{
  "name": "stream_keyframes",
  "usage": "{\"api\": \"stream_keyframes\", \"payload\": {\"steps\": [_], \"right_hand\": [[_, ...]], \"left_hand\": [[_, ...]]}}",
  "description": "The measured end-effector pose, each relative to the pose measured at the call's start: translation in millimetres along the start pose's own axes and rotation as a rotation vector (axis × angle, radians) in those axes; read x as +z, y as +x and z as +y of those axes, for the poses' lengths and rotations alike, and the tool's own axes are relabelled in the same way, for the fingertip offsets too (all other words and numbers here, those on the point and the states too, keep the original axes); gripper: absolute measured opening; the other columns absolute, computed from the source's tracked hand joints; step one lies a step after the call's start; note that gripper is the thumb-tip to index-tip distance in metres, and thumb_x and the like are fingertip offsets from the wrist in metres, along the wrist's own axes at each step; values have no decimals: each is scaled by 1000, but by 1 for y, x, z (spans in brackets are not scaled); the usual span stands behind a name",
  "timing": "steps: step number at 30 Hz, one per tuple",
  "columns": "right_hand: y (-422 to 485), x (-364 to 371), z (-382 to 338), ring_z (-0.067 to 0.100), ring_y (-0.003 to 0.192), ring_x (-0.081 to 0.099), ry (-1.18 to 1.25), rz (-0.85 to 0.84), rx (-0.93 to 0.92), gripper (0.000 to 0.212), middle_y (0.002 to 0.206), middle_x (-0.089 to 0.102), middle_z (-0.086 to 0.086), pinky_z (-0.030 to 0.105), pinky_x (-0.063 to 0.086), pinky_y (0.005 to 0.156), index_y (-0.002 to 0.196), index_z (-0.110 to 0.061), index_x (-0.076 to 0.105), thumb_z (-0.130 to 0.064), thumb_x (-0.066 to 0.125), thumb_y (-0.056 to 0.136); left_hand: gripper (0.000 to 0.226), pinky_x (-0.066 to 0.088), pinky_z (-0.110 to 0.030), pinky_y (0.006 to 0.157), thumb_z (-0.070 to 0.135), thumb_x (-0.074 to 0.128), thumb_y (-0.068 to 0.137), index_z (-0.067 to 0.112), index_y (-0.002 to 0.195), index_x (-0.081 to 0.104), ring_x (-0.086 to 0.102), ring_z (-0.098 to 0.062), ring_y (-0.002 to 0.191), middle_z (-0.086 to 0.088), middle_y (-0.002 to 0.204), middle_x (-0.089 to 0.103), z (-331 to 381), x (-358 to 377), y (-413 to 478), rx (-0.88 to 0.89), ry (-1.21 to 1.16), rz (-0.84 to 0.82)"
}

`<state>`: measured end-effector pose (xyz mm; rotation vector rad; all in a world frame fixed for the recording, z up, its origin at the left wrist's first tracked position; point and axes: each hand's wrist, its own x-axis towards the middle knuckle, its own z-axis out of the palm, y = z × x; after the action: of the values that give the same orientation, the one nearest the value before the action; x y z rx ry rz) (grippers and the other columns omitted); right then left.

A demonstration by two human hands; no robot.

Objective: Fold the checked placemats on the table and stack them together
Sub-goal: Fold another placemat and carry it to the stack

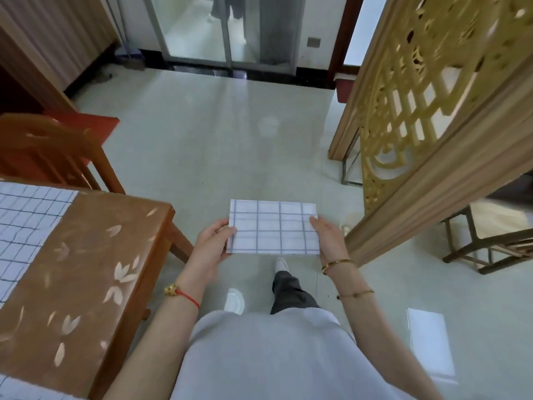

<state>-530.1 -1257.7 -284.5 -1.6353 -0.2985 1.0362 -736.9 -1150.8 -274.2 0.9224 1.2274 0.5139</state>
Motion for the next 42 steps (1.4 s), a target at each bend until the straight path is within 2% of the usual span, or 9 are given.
{"api": "stream_keyframes", "payload": {"steps": [5, 9, 14, 20, 25, 29, 33, 37, 42], "right_hand": [[98, 10, -63, 23, 86, 61, -57, -56, -16, 19, 92, 66, 8, 38, 51, 86, 85, -17, 66, -18, 52, 98], [171, 22, -119, 15, 73, 57, -126, -104, -85, 21, 83, 62, 6, 22, 47, 63, 87, -2, 65, -14, 51, 98], [239, 51, -155, 15, 74, 57, -173, -185, -60, 21, 81, 63, 3, 27, 46, 69, 81, -12, 63, -15, 51, 98], [310, 112, -179, 9, 62, 53, -223, -285, -31, 28, 70, 58, -2, 17, 45, 55, 71, -16, 59, -12, 51, 98], [373, 193, -198, 11, 65, 56, -273, -403, -8, 25, 72, 62, -3, 22, 48, 60, 75, -16, 62, -14, 52, 98], [415, 278, -222, 7, 59, 57, -331, -512, -33, 28, 66, 60, -6, 19, 45, 54, 73, -17, 61, -13, 50, 99], [449, 370, -249, 13, 68, 59, -394, -641, -33, 25, 74, 63, -2, 26, 47, 63, 78, -18, 64, -16, 49, 99], [476, 455, -267, 8, 63, 62, -395, -728, -30, 25, 68, 65, -7, 24, 49, 60, 76, -17, 64, -14, 51, 97], [506, 543, -274, 17, 80, 64, -454, -829, -9, 14, 84, 67, -2, 29, 49, 71, 91, -12, 66, -18, 55, 96]], "left_hand": [[20, 52, -27, 71, 9, 56, 95, 21, 108, 66, 65, -17, 92, -4, 105, 71, 58, 36, 71, 21, -67, 79], [20, 52, -25, 68, 7, 55, 95, 20, 107, 66, 64, -12, 81, -1, 96, 69, 102, 61, 124, 48, -135, 130], [19, 52, -28, 75, 7, 54, 96, 21, 102, 67, 63, -14, 82, -1, 95, 70, 135, 67, 171, 30, -198, 204], [20, 52, -18, 58, 8, 54, 96, 19, 110, 64, 61, -10, 76, 0, 91, 68, 163, 47, 229, 22, -272, 343], [19, 53, -19, 61, 8, 54, 97, 20, 108, 64, 61, -10, 76, 2, 90, 68, 194, 6, 286, 29, -332, 452], [18, 52, -26, 71, 9, 55, 96, 23, 97, 66, 61, -13, 81, 1, 88, 69, 226, -43, 330, 33, -408, 554], [20, 52, -25, 74, 10, 53, 97, 25, 93, 65, 62, -12, 82, 2, 90, 69, 268, -94, 361, 54, -450, 668], [19, 55, -25, 73, 9, 52, 97, 21, 101, 67, 65, -13, 86, 1, 95, 70, 301, -146, 393, 59, -479, 741], [21, 55, -21, 65, 10, 53, 97, 19, 112, 65, 66, -10, 82, 2, 95, 71, 330, -197, 422, 41, -537, 857]]}}
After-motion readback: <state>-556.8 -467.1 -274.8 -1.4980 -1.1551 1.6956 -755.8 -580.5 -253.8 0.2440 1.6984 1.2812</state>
